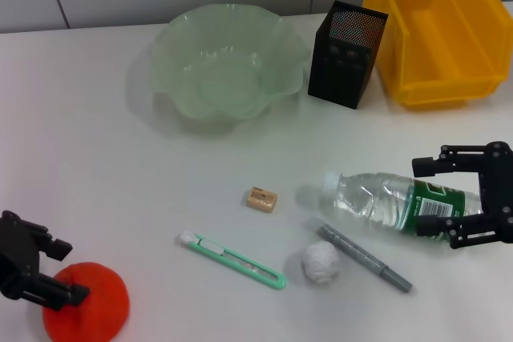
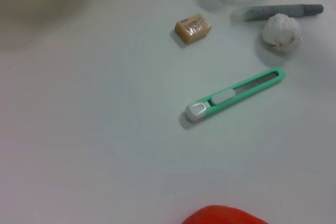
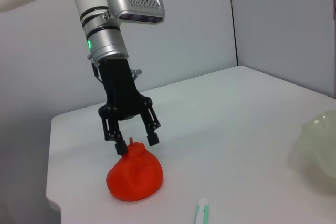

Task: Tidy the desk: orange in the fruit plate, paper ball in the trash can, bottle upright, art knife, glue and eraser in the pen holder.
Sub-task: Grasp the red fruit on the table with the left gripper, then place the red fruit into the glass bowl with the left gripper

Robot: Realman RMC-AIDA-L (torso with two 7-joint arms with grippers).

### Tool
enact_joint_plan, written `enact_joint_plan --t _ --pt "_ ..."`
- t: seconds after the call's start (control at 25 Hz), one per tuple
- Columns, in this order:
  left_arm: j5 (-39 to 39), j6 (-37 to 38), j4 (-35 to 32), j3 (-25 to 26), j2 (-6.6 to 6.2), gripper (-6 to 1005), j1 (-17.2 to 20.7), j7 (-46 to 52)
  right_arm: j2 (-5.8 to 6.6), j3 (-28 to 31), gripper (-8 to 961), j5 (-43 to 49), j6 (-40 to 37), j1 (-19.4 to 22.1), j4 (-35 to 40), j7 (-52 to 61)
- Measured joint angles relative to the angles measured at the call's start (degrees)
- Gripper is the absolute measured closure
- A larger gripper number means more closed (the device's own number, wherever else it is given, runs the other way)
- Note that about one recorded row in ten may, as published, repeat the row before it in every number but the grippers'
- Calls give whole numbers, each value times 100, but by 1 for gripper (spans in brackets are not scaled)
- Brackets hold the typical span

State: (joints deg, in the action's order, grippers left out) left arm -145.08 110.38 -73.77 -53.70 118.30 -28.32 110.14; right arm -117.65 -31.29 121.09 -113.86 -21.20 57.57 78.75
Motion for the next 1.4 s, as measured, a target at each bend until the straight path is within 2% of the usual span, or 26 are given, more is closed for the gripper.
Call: enact_joint_plan --t 0.64,0.8,1.16,1.28,1.4 --pt "-121 8 113 -297 -2 319 -42 44 -2 0 179 9 31 -58 -45 0" --pt "-483 -43 256 -519 9 324 -90 106 -19 0 181 12 31 -60 -35 0" --pt "-200 -62 101 -445 5 639 -107 125 -12 21 186 12 39 -69 -29 0" --pt "142 84 -32 -207 -15 745 -151 91 -9 26 188 12 40 -68 -34 0" --pt "703 409 -226 344 -72 774 -350 64 -9 46 190 0 40 -38 -12 0"
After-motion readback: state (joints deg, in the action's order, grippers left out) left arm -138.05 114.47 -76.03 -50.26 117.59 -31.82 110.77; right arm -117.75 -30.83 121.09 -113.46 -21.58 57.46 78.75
